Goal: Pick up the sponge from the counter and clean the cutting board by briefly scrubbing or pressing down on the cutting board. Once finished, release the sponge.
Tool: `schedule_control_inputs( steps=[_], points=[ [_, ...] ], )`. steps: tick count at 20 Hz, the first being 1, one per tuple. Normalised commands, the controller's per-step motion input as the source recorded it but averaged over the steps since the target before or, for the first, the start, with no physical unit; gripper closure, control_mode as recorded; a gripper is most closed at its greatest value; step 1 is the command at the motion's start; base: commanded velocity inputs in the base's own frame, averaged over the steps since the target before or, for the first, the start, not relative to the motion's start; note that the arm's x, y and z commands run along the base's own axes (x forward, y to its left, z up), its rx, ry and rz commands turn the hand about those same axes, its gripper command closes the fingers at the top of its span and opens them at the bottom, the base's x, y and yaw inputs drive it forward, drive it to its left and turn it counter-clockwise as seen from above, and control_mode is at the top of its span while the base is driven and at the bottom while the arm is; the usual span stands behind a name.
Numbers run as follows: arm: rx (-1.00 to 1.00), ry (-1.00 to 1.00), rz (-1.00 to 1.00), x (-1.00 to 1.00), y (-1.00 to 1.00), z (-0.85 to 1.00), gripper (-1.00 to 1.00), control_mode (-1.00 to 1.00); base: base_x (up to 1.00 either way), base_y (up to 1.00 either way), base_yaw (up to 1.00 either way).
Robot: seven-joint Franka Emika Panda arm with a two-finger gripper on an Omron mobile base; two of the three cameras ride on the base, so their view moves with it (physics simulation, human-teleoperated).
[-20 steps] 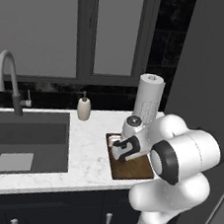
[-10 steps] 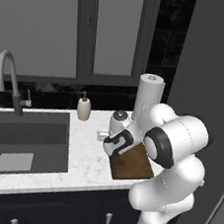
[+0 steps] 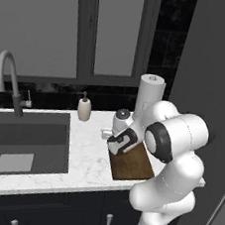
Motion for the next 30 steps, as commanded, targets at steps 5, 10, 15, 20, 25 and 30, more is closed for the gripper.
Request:
schedule_control_inputs(
  steps=[5,10,15,20,25,30],
  points=[
    [0.0,-0.05,0.0,0.0,-0.73,-0.09,1.0,-1.0,0.0,0.0,0.0],
    [0.01,-0.04,0.0,0.0,-0.73,-0.03,1.0,-1.0,0.0,0.0,0.0],
    [0.02,-0.01,0.0,-0.02,-0.72,-0.01,1.0,-1.0,0.0,0.0,0.0],
    [0.02,0.0,0.0,-0.13,-0.11,0.0,1.0,-1.0,0.0,0.0,0.0],
    [0.0,0.0,0.0,-0.36,0.11,-0.03,1.0,-1.0,0.0,0.0,0.0],
    [0.0,0.0,0.0,-0.44,0.23,-0.05,1.0,-1.0,0.0,0.0,0.0]
  ],
)
